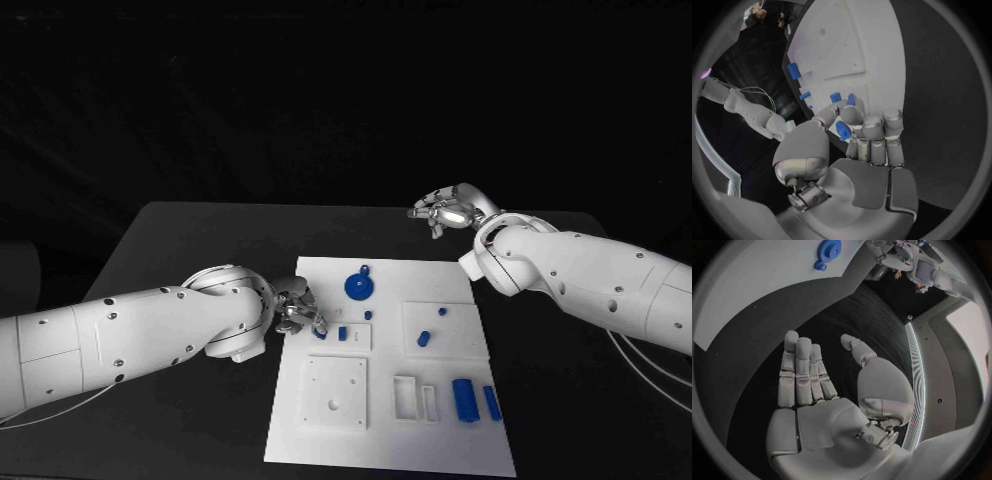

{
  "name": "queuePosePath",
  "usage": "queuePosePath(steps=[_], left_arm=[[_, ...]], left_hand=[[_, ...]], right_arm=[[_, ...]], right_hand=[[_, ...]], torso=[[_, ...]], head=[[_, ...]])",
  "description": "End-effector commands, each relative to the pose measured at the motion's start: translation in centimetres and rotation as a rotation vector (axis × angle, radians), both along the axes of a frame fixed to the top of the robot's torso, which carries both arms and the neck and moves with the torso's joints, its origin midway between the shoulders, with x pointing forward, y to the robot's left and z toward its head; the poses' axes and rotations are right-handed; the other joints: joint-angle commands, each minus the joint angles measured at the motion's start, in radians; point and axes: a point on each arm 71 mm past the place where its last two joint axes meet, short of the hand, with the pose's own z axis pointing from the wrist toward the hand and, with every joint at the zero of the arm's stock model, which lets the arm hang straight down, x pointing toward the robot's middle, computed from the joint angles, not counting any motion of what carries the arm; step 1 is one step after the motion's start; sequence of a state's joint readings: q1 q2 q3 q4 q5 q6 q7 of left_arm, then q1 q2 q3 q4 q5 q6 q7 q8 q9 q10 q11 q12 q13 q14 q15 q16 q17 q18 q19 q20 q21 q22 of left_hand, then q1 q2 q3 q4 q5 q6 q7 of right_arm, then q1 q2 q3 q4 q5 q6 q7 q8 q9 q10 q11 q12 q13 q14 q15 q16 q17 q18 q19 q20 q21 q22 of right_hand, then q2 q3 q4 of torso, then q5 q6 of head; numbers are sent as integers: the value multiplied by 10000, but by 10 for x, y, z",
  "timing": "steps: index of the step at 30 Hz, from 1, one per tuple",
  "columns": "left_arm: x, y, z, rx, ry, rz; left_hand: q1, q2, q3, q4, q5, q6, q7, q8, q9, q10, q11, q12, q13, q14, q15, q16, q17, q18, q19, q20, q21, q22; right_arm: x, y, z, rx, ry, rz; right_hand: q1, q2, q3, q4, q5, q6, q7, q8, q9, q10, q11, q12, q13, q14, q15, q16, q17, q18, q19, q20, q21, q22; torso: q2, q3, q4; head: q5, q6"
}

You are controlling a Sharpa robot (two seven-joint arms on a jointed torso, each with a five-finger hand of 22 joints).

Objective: Assemble the parts on the task board

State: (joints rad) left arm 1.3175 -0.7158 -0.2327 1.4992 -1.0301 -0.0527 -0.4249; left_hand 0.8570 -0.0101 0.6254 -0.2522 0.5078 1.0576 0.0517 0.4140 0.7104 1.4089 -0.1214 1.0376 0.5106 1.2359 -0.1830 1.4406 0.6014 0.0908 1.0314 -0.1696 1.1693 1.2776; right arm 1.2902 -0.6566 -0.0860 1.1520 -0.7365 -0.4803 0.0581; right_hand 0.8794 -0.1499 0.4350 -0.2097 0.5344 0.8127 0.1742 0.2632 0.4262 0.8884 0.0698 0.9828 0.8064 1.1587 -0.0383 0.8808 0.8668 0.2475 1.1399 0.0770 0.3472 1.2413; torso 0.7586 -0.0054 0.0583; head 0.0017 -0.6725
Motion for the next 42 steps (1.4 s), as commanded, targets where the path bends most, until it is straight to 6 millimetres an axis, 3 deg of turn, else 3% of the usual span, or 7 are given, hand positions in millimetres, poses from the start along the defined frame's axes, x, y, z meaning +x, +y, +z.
queuePosePath(steps=[1,20,30,42], left_arm=[[-3,-1,-3,247,263,-220],[-4,-1,-4,347,416,-304],[-2,-3,-5,423,496,-368],[1,-8,-6,569,512,-463]], left_hand=[[16,99,75,-43,66,1574,-758,28,1665,-66,-124,65,-7,248,-281,26,2,144,61,-974,38,-11],[-80,147,59,5,45,1565,-754,5,1723,-70,-118,75,-16,237,-270,18,0,133,45,-963,33,-13],[-302,248,17,174,-270,1683,-779,-7,1839,-69,-138,122,-19,240,-247,40,17,130,28,-957,36,-9],[-374,384,36,208,-300,1781,-811,8,1928,-72,-166,157,-17,248,-235,67,35,136,18,-960,50,3]], right_arm=[[0,1,-1,-1,-6,136],[-1,1,-1,1,6,146],[-1,2,-1,6,9,163],[-1,3,-1,9,10,181]], right_hand=[[-70,-7,-51,-7,47,-20,75,51,-12,-42,4,49,-11,-65,8,-36,16,143,11,11,-35,18],[-68,-5,-49,-9,50,-21,75,53,-13,-45,5,57,-21,-64,9,-38,18,143,13,10,-40,22],[-65,-3,-47,-10,53,-21,75,53,-14,-47,5,62,-28,-64,9,-39,20,143,15,10,-44,24],[-62,-1,-44,-12,56,-21,75,55,-15,-49,5,70,-38,-63,9,-41,21,143,17,9,-48,28]], torso=[[-1,-2,-1],[0,-2,2],[0,5,-2],[2,4,-7]], head=[[1,-9],[3,-21],[25,-29],[44,-24]])
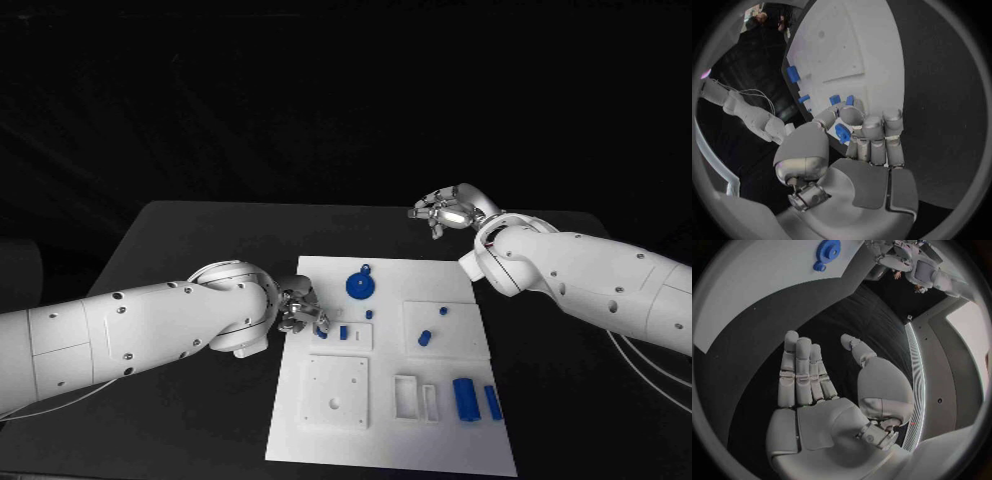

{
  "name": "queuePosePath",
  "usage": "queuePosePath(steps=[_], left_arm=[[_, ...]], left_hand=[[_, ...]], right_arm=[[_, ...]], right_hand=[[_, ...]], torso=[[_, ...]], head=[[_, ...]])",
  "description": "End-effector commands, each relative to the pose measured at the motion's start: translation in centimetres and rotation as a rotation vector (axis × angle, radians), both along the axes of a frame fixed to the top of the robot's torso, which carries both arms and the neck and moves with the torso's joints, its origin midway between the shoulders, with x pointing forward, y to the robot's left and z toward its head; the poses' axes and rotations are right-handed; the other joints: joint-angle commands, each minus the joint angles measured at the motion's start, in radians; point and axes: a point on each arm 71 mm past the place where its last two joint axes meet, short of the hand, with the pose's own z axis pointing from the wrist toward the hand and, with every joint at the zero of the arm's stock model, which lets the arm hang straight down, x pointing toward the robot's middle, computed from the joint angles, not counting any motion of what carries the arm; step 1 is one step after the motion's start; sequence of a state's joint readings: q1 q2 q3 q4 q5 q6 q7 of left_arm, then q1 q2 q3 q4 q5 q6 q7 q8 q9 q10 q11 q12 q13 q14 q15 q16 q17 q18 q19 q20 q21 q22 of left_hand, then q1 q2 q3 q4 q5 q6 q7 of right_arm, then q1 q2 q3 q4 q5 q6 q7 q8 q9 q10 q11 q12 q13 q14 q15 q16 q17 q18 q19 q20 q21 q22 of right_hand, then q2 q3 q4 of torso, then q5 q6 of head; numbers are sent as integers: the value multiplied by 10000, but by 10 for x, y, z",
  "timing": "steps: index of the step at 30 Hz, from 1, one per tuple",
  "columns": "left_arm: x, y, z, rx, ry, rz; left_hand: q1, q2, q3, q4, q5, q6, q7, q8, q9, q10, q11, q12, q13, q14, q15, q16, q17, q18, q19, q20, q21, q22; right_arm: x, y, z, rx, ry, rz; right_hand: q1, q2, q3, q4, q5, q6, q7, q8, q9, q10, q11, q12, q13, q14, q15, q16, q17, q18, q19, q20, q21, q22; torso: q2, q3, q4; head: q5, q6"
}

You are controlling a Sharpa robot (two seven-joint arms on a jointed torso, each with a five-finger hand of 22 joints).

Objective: Assemble the parts on the task board

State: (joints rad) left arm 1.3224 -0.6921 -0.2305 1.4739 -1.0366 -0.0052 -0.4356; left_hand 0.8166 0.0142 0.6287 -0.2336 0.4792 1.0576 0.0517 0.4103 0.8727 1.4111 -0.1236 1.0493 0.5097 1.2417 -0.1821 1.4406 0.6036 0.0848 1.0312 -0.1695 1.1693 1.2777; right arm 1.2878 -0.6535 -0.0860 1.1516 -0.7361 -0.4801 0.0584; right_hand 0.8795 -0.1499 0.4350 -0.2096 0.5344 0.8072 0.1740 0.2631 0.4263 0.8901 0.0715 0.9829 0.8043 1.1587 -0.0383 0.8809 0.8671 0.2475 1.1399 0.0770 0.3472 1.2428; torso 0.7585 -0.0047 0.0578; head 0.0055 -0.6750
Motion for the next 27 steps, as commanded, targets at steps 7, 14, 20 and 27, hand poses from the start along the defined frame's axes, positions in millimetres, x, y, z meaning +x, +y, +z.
queuePosePath(steps=[7,14,20,27], left_arm=[[-4,-5,-6,288,368,-324],[-6,-8,-6,440,368,-554],[-6,-7,-6,556,337,-589],[-5,-3,-6,671,235,-547]], left_hand=[[-79,247,6,-51,146,1847,-820,57,403,-88,-145,100,8,200,-220,104,36,192,8,-955,73,21],[-103,269,30,-133,220,1875,-828,52,449,-87,-153,134,17,209,-206,129,51,196,6,-956,87,31],[-140,320,100,-271,533,1914,-838,23,536,-102,-163,183,22,214,-182,152,69,199,13,-952,113,44],[-130,332,129,-318,590,1926,-842,12,562,-104,-167,197,22,218,-178,159,73,202,18,-954,122,48]], right_arm=[[0,2,0,1,-12,164],[0,1,0,-1,-10,162],[0,1,0,-3,-14,152],[0,1,0,-2,-16,154]], right_hand=[[-62,-2,-43,-13,58,34,77,55,-17,-68,-12,73,-22,-63,9,-42,18,142,18,9,-51,15],[-60,-2,-42,-15,61,34,77,56,-18,-69,-12,78,-28,-63,9,-44,20,142,19,9,-54,18],[-59,-4,-42,-17,63,34,77,57,-18,-70,-12,82,-33,-62,9,-44,21,142,20,9,-56,20],[-59,-4,-42,-19,64,33,77,57,-19,-72,-12,86,-39,-62,9,-45,22,142,21,9,-59,22]], torso=[[3,-3,-1],[0,-5,1],[2,-11,4],[0,-16,8]], head=[[7,-1],[-1,-20],[2,-35],[-2,-31]])
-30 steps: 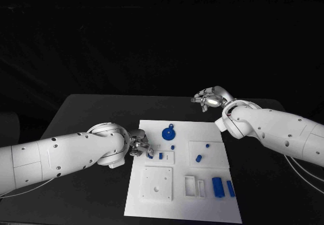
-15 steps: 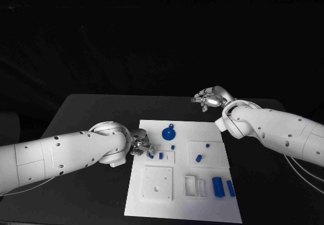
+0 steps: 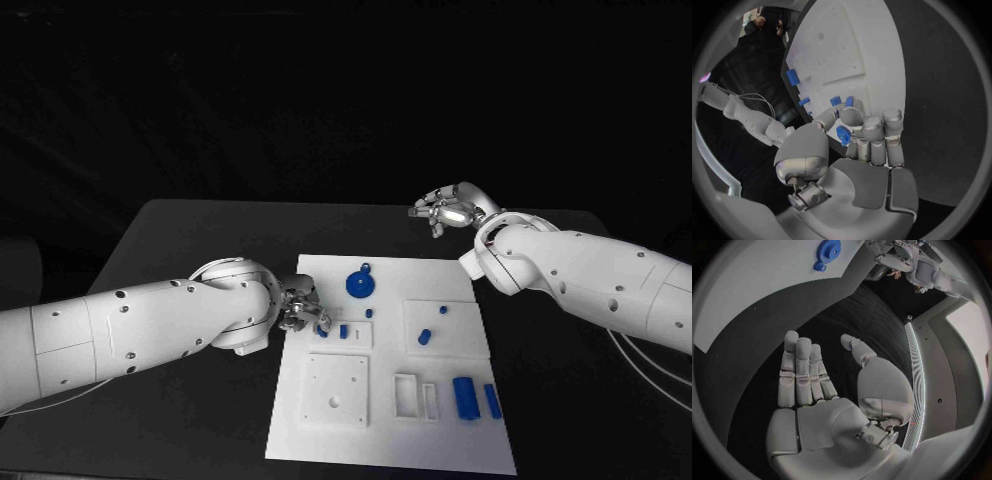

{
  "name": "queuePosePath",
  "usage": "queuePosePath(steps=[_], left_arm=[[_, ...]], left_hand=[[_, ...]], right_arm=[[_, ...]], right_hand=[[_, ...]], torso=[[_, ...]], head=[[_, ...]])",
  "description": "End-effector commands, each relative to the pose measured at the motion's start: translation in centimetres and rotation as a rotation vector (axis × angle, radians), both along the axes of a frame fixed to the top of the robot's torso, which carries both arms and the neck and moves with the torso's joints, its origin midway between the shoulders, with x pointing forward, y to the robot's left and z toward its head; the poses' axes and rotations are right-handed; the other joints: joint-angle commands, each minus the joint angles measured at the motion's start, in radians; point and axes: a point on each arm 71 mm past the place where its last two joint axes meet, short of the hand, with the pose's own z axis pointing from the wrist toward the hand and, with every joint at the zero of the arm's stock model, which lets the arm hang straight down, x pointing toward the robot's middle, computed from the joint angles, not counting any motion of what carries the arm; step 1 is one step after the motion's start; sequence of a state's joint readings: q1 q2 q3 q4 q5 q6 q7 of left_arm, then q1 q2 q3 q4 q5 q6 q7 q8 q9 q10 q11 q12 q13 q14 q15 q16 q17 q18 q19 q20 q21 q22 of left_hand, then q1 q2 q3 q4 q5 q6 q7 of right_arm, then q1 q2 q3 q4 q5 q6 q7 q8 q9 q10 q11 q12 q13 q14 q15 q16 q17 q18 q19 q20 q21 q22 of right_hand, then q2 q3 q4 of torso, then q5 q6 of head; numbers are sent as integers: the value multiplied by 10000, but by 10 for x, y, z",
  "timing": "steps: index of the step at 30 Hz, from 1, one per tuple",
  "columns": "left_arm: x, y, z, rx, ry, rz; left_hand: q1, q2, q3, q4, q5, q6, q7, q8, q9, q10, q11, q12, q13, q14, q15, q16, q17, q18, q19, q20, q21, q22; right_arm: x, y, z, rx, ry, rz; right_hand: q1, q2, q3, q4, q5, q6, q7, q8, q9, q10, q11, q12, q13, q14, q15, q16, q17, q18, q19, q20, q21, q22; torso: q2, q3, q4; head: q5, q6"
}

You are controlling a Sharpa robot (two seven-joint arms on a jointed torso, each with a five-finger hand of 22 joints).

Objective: Assemble the parts on the task board

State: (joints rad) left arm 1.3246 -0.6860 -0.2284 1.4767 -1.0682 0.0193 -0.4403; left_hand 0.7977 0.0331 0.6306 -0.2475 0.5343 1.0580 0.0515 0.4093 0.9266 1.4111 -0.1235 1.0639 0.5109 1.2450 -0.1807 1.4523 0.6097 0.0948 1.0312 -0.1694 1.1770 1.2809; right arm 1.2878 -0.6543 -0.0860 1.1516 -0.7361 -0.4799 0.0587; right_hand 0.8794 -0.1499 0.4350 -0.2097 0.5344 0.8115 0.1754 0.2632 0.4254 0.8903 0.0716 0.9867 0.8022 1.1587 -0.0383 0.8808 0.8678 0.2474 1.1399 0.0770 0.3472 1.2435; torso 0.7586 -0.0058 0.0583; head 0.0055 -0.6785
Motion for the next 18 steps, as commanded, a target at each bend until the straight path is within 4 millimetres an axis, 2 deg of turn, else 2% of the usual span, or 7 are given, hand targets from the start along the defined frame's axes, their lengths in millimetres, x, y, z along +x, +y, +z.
queuePosePath(steps=[1,18], left_arm=[[-4,1,-8,398,291,-216],[-5,3,-9,546,451,-303]], left_hand=[[60,145,112,-181,42,1923,-841,21,25,-104,-168,51,10,185,-192,42,14,103,19,-954,45,16],[60,162,160,-257,195,1957,-849,2,82,-104,-176,85,12,198,-188,62,27,105,30,-952,66,24]], right_arm=[[0,1,0,0,-16,158],[0,1,0,-4,-17,141]], right_hand=[[-58,-5,-42,-19,64,-10,63,57,-11,-74,-13,48,-19,-62,9,-45,15,143,21,10,-60,16],[-59,-5,-43,-22,66,-11,64,59,-13,-78,-13,59,-33,-61,9,-48,17,143,24,10,-67,22]], torso=[[0,-5,2],[-1,3,0]], head=[[-2,4],[-16,-22]])
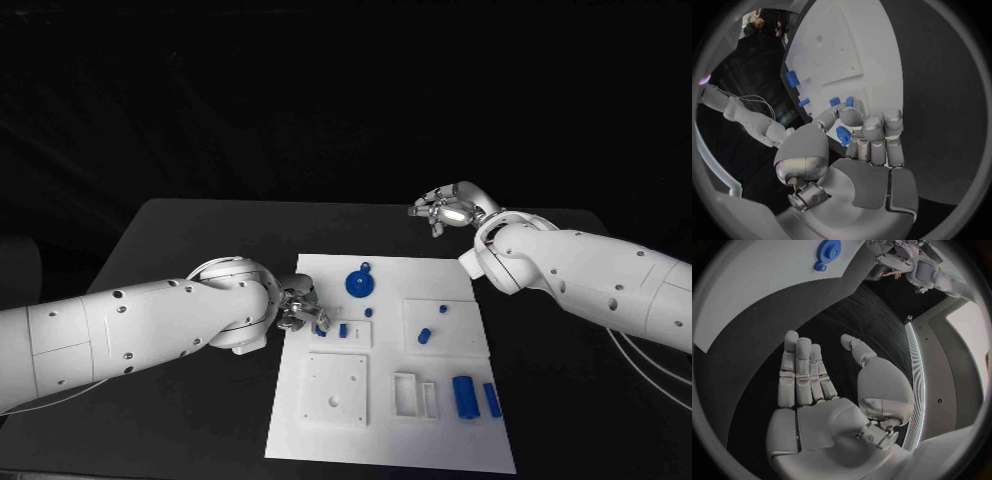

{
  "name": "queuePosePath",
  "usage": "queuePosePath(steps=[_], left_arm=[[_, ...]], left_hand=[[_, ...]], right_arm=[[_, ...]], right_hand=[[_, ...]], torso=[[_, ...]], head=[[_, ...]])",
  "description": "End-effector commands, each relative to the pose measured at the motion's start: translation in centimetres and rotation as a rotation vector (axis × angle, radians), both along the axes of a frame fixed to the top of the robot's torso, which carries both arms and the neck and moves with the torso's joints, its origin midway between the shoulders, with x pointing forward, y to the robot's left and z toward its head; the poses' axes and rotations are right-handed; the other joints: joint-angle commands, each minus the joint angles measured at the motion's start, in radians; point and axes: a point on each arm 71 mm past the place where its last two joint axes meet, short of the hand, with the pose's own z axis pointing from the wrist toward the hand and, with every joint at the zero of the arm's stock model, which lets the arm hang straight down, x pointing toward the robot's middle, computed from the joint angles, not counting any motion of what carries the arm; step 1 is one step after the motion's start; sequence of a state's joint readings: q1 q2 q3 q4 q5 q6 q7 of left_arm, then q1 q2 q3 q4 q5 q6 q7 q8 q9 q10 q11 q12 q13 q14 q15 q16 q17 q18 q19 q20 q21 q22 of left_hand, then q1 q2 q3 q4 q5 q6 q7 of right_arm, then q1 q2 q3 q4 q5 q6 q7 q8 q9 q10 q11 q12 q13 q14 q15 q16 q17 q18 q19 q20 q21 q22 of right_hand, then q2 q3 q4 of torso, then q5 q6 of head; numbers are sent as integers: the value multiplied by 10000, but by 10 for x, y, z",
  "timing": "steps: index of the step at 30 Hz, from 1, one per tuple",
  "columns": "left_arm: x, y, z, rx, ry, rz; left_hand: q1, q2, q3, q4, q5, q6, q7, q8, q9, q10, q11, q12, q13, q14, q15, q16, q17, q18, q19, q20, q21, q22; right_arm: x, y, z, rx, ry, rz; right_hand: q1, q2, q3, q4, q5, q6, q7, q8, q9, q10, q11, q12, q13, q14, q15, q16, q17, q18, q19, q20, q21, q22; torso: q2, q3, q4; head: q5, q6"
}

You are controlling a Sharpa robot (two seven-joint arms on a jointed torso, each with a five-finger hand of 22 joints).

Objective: Assemble the parts on the task board

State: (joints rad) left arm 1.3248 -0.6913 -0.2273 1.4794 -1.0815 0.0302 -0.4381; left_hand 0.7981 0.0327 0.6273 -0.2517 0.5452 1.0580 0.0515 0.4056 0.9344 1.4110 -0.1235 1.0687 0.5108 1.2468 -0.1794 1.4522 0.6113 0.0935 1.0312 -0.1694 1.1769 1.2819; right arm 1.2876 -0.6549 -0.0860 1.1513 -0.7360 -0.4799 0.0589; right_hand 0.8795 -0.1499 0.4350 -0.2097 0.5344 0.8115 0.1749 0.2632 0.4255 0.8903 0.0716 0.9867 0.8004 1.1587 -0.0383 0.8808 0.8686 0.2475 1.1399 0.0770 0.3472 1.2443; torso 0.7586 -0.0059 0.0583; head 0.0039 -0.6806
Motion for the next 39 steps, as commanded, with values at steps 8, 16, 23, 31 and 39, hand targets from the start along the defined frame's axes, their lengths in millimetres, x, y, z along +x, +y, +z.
queuePosePath(steps=[8,16,23,31,39], left_arm=[[-4,3,-10,503,493,-159],[-3,2,-9,614,396,-172],[-4,-1,-9,524,469,-241],[-4,-4,-9,508,501,-293],[-5,-5,-10,525,521,-331]], left_hand=[[51,169,205,-232,142,1963,-851,32,22,-104,-178,47,13,180,-200,66,15,118,32,-951,71,16],[42,177,210,-236,187,1969,-852,25,37,-105,-180,56,13,181,-200,70,18,117,36,-949,76,17],[-216,199,125,-103,-76,2013,-849,-7,128,-99,-169,113,12,183,-195,79,32,111,43,-936,67,1],[-327,146,113,83,-741,2042,-856,-58,212,-116,-175,159,3,179,-202,83,45,131,45,-942,63,-8],[-319,107,122,172,-1216,2064,-859,-97,260,-123,-177,185,-7,175,-203,87,56,144,40,-945,67,-8]], right_arm=[[0,2,-1,-2,-2,162],[-1,1,-2,-4,11,152],[-1,1,-2,-4,12,156],[-1,2,-2,-1,12,164],[-1,2,-2,-1,15,163]], right_hand=[[-60,-5,-44,-23,66,-11,69,59,-14,-80,-13,63,-20,-62,9,-49,10,143,25,10,-70,16],[-60,-3,-44,-23,67,-12,69,60,-15,-81,-13,67,-25,-62,10,-50,11,143,26,10,-72,18],[-59,-3,-43,-25,70,-13,69,60,-16,-82,-13,71,-30,-61,10,-51,12,143,27,10,-75,20],[-58,-3,-43,-27,71,-14,69,60,-17,-84,-12,75,-36,-61,10,-52,13,143,28,10,-78,22],[-57,-2,-42,-28,74,-15,70,60,-18,-85,-12,79,-41,-61,10,-53,14,143,29,10,-81,24]], torso=[[0,8,1],[0,7,0],[3,5,2],[0,6,3],[-1,4,0]], head=[[-3,-4],[-1,-13],[1,-2],[6,-12],[9,-12]])
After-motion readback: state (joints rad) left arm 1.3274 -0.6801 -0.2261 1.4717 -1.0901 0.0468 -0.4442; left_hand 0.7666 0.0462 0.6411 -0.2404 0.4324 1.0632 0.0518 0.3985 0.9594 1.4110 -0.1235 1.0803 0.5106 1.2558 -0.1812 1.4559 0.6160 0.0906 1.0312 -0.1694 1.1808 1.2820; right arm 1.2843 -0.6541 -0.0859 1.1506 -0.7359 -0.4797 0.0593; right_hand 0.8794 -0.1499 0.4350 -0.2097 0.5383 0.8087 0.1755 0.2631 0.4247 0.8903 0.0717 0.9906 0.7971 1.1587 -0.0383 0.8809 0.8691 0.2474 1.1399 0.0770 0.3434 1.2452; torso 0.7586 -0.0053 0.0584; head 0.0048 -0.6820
